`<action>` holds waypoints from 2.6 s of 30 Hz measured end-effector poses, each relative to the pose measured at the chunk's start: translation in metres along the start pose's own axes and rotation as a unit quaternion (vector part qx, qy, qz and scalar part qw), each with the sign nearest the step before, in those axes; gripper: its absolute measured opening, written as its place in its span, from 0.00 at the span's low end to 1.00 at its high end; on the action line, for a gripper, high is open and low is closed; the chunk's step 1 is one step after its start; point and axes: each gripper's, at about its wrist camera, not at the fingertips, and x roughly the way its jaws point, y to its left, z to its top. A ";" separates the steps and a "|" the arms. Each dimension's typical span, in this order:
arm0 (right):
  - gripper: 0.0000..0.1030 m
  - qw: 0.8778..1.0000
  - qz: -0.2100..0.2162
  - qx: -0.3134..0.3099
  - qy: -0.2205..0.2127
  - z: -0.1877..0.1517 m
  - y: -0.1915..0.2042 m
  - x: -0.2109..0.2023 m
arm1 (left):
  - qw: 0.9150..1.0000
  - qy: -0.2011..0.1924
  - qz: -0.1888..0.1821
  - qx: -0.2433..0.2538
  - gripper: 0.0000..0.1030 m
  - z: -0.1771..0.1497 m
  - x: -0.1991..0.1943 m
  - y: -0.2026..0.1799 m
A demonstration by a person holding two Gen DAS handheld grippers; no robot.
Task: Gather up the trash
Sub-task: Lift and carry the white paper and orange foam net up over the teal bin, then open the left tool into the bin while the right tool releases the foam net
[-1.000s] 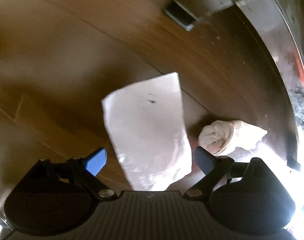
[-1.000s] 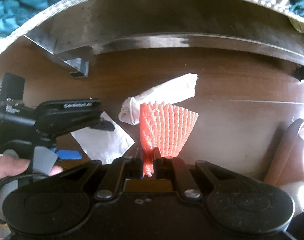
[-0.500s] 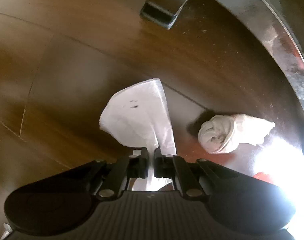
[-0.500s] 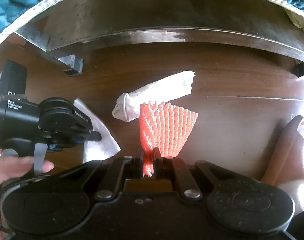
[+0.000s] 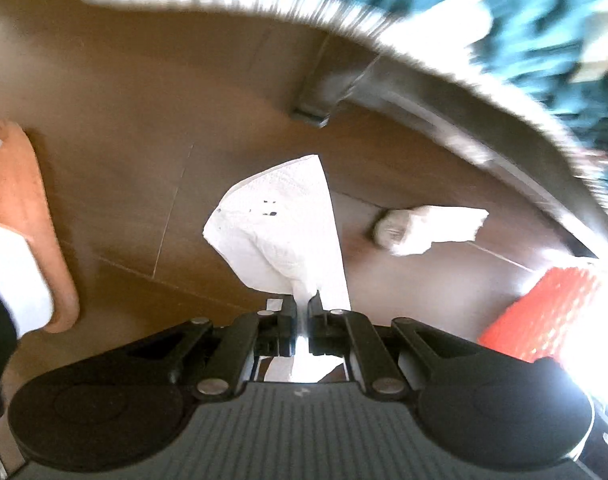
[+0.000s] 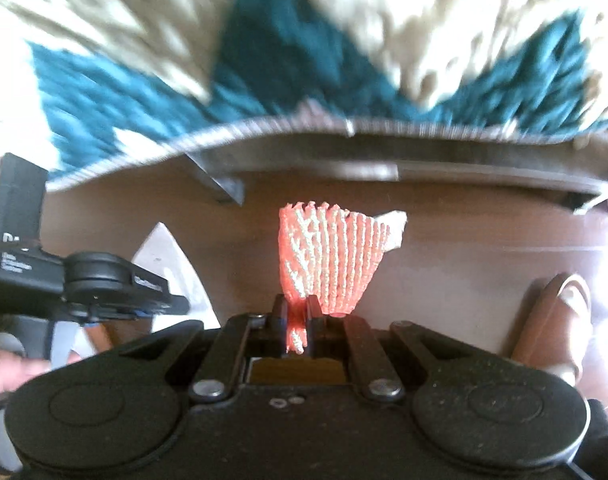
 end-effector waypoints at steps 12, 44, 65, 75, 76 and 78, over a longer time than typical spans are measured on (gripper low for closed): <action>0.07 0.990 0.041 -0.080 -0.110 -0.041 0.045 -0.180 | 0.982 -0.137 -0.053 0.118 0.04 -0.081 -0.204 -0.013; 0.06 0.863 -0.025 -0.231 -0.449 0.083 0.079 -0.476 | 0.809 -0.508 -0.100 0.278 0.05 -0.071 -0.580 -0.155; 0.07 0.916 -0.040 -0.180 -0.357 0.192 0.047 -0.388 | 0.888 -0.360 -0.025 0.284 0.05 0.069 -0.490 -0.240; 0.08 0.934 -0.036 -0.176 -0.310 0.199 0.039 -0.376 | 0.912 -0.294 0.001 0.285 0.10 0.090 -0.457 -0.251; 0.09 0.935 -0.038 -0.177 -0.306 0.199 0.038 -0.376 | 0.913 -0.291 0.005 0.284 0.10 0.091 -0.454 -0.252; 0.12 0.935 -0.040 -0.174 -0.305 0.200 0.037 -0.377 | 0.915 -0.288 0.012 0.281 0.20 0.091 -0.451 -0.252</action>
